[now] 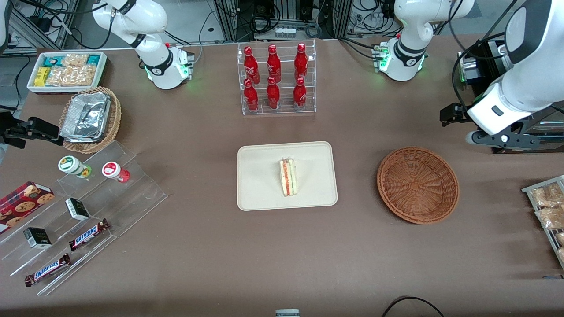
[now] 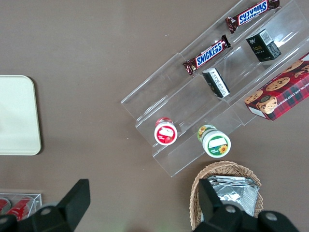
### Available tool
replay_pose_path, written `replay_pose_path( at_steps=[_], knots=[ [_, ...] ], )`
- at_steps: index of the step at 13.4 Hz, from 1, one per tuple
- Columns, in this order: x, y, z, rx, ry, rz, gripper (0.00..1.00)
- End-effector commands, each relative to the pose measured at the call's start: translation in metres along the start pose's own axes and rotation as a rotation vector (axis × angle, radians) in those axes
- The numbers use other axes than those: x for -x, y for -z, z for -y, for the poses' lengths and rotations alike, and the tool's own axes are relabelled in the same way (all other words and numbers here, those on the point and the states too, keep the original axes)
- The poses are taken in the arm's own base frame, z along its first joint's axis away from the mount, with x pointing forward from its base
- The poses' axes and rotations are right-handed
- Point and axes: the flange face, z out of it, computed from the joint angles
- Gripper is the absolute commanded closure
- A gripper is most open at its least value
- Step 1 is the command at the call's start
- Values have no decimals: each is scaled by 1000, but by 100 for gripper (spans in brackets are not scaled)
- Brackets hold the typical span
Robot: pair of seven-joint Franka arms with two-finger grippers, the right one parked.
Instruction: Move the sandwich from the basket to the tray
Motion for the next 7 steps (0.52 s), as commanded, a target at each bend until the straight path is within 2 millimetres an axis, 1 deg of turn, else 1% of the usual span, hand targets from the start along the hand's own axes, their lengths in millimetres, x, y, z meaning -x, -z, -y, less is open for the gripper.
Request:
replay_pose_path(
  at_steps=[1,2,3,4,7],
  knots=[
    [16,19,11,15,14,20,0],
    [21,32,16,15,23,22,0],
    [27,50,25,17,38,9,0],
    [31,60,27,16,41,4,0],
    [38,62,27,13,42,26,0]
  ],
)
